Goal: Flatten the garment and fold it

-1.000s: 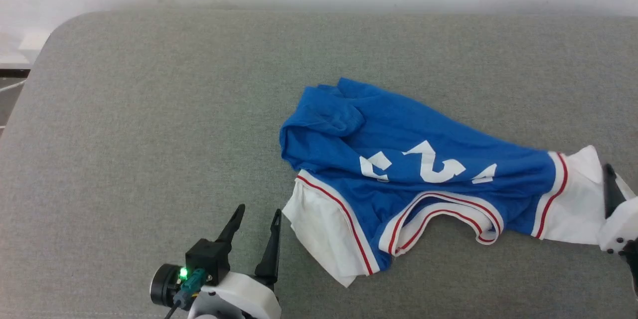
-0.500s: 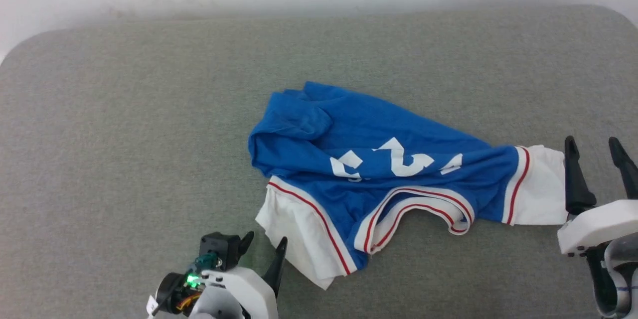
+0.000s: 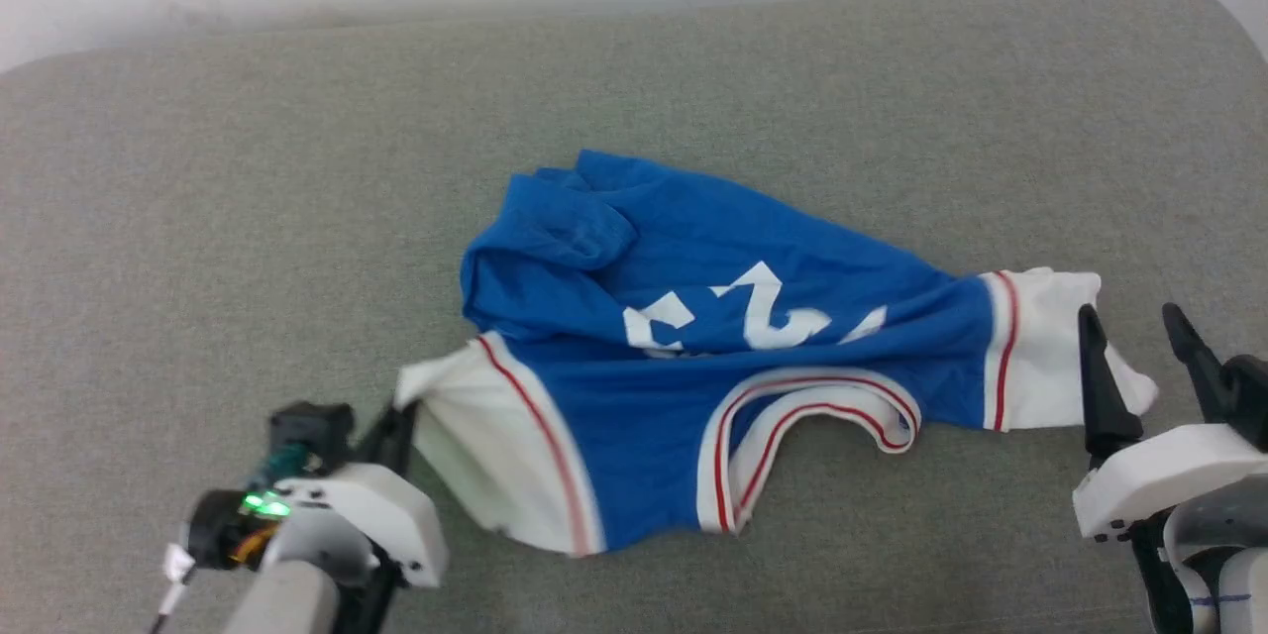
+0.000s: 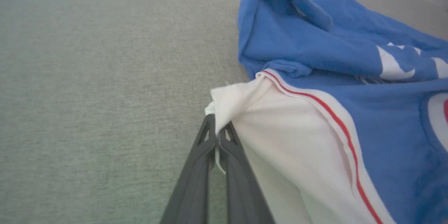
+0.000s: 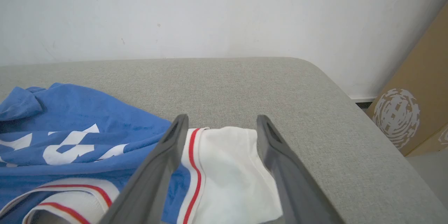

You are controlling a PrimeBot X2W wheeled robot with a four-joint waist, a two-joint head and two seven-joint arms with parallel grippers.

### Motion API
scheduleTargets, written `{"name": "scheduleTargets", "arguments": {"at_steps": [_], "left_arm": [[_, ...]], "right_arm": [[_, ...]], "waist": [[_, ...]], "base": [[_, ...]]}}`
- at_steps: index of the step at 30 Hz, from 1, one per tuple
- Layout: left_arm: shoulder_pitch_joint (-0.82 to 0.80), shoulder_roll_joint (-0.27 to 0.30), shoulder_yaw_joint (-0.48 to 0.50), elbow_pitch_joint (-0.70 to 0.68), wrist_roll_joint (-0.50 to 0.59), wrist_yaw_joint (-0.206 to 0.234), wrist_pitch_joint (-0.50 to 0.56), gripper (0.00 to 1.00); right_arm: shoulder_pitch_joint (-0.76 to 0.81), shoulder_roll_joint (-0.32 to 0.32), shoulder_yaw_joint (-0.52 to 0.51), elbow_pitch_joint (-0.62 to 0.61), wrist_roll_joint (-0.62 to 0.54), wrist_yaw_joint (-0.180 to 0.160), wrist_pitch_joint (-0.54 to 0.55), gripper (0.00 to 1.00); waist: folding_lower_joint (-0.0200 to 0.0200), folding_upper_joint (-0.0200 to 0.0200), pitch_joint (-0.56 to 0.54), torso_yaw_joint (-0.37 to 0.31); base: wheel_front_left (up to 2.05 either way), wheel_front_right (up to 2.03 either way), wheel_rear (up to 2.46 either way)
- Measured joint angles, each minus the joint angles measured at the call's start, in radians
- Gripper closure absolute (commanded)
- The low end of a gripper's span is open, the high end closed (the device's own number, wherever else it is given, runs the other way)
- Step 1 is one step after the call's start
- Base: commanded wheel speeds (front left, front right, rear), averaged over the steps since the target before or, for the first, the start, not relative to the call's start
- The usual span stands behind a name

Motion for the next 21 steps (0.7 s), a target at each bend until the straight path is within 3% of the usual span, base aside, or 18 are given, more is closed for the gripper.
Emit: {"name": "scheduleTargets", "arguments": {"at_steps": [8, 9, 10, 17, 21], "left_arm": [[-0.040, 0.095, 0.125, -0.052, -0.002, 0.088, -0.051, 1.00], [-0.040, 0.103, 0.126, -0.045, -0.002, 0.090, -0.045, 0.36], [-0.040, 0.105, 0.121, -0.037, -0.002, 0.089, -0.036, 0.00], [-0.043, 0.064, 0.102, -0.049, 0.002, 0.094, -0.120, 0.00], [-0.040, 0.038, 0.083, -0.096, 0.020, 0.103, -0.212, 0.00]], "right_arm": [[0.010, -0.013, 0.094, 0.061, 0.019, 0.000, 0.082, 0.00], [0.010, -0.021, 0.110, 0.071, 0.019, 0.000, 0.092, 0.00], [0.010, -0.028, 0.121, 0.078, 0.020, 0.000, 0.100, 0.00], [-0.050, -0.072, 0.184, 0.079, 0.054, 0.000, 0.136, 0.00], [-0.115, -0.112, 0.236, 0.083, 0.086, 0.000, 0.253, 0.00]], "waist": [[0.0000, 0.0000, -0.013, 0.027], [0.0000, 0.0000, -0.013, 0.030], [0.0000, 0.0000, -0.012, 0.033], [0.0000, 0.0000, -0.008, 0.072], [0.0000, 0.0000, -0.008, 0.104]], "base": [[0.00, 0.00, 0.00], [0.00, 0.00, 0.00], [0.00, 0.00, 0.00], [0.00, 0.00, 0.00], [0.00, 0.00, 0.00]]}}
